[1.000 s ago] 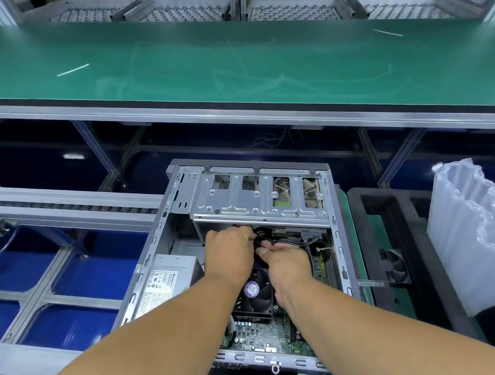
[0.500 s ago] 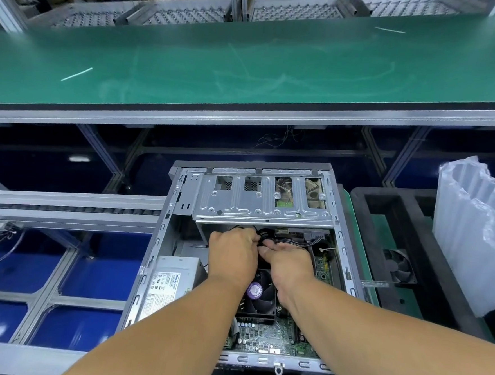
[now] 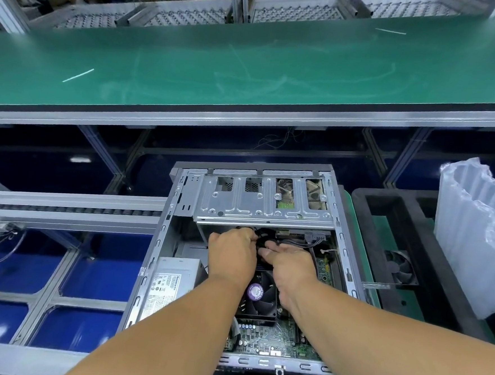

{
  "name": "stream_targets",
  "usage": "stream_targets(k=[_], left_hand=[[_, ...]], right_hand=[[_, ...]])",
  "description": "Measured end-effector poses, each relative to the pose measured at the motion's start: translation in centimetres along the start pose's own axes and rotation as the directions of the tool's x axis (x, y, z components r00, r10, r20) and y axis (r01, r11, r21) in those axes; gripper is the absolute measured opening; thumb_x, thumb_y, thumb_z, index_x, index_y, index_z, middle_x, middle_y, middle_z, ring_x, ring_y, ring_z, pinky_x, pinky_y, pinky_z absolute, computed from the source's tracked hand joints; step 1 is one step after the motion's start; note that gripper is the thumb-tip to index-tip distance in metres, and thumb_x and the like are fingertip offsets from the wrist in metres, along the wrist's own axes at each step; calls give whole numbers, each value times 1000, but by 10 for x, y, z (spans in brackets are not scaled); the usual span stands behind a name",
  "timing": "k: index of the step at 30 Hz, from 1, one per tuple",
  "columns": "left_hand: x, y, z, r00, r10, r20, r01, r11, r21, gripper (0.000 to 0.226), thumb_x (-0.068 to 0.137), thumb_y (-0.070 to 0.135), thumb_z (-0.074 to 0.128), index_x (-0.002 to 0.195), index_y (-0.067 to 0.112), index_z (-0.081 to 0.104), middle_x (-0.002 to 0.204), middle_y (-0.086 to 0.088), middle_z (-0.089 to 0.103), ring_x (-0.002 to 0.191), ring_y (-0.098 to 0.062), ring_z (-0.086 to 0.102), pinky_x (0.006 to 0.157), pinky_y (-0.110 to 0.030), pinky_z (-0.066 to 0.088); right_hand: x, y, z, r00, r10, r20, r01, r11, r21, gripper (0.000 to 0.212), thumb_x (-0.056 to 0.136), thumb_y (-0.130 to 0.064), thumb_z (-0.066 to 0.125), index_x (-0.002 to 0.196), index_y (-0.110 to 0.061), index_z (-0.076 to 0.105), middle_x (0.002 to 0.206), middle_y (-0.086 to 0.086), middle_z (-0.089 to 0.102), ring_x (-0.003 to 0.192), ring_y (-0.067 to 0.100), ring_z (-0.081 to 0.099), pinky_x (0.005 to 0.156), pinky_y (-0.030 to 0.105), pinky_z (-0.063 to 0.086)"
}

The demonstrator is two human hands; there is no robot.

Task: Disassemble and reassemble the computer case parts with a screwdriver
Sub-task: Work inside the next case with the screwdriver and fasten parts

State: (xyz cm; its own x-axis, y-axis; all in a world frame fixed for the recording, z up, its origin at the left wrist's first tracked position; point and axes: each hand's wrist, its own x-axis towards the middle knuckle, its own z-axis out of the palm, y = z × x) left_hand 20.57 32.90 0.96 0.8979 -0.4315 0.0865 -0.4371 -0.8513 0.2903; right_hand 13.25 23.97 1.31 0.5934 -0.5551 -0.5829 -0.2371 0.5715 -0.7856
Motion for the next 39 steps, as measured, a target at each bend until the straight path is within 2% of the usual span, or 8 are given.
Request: stream_targets(k=[5, 11, 14, 19, 24, 29, 35, 39], left_hand=[[-1, 1, -1, 1000, 14, 0, -14, 1000, 5, 23, 100, 27, 53, 107, 33, 74, 94, 7, 75, 87, -16, 66, 89, -34, 38], [-4, 3, -3, 1000, 28, 2, -28, 999, -27, 23, 99, 25, 54, 107, 32, 74, 100, 9, 75, 91, -14, 66, 90, -33, 36], [-7, 5, -5, 1000, 31, -5, -31, 998, -59, 22, 97, 23, 56, 105, 31, 74, 101, 10, 75, 92, -13, 65, 87, -31, 33], [-12, 7, -7, 1000, 19, 4, -18, 992, -128, 21, 98, 22, 58, 107, 32, 75, 105, 12, 74, 97, -11, 64, 91, -28, 32], [-14, 7, -9, 1000, 8, 26, -3, 987, -163, 20, 98, 24, 60, 107, 32, 75, 108, 12, 74, 103, -11, 64, 95, -28, 32], [-14, 7, -11, 999, -12, 40, 19, 983, -181, 18, 99, 26, 59, 107, 32, 74, 104, 11, 76, 97, -15, 66, 100, -32, 38], [-16, 7, -12, 999, -10, 32, 17, 972, -234, 16, 98, 25, 61, 109, 33, 70, 98, 7, 75, 95, -19, 63, 96, -34, 41], [-15, 7, -10, 999, 35, 24, -28, 969, -247, 8, 95, 25, 65, 96, 32, 67, 88, 9, 71, 88, -16, 62, 95, -36, 38]], right_hand=[[3, 1, 0, 1000, 12, 6, -12, 1000, 18, 30, 86, 8, 77, 85, -18, 61, 94, -9, 71, 84, 4, 65, 77, 18, 49], [5, 1, 1, 1000, 25, 17, -26, 999, 30, 27, 86, 9, 76, 88, -15, 63, 101, -4, 73, 89, 8, 68, 83, 22, 50], [5, 2, 2, 1000, 23, 11, -23, 999, 33, 27, 86, 10, 74, 88, -14, 62, 100, -3, 74, 103, 18, 68, 102, 32, 49], [7, 4, 2, 999, 26, -35, -25, 1000, 16, 26, 88, 13, 71, 84, -12, 66, 92, -3, 75, 92, 14, 67, 94, 30, 49], [6, 3, 2, 998, 32, -50, -31, 999, 16, 21, 85, 15, 73, 89, -5, 70, 98, 7, 75, 100, 25, 69, 100, 37, 53], [4, 0, 2, 997, 51, -61, -51, 999, 3, 17, 86, 12, 72, 91, -5, 72, 93, 8, 74, 80, 18, 68, 68, 24, 51], [3, 0, 5, 994, 53, -92, -56, 998, -38, 16, 85, 10, 70, 88, -6, 72, 82, 9, 72, 76, 21, 65, 77, 35, 56], [5, -3, 5, 990, 39, -139, -59, 989, -138, 9, 81, 6, 68, 87, -1, 69, 76, 12, 66, 70, 22, 56, 61, 30, 42]])
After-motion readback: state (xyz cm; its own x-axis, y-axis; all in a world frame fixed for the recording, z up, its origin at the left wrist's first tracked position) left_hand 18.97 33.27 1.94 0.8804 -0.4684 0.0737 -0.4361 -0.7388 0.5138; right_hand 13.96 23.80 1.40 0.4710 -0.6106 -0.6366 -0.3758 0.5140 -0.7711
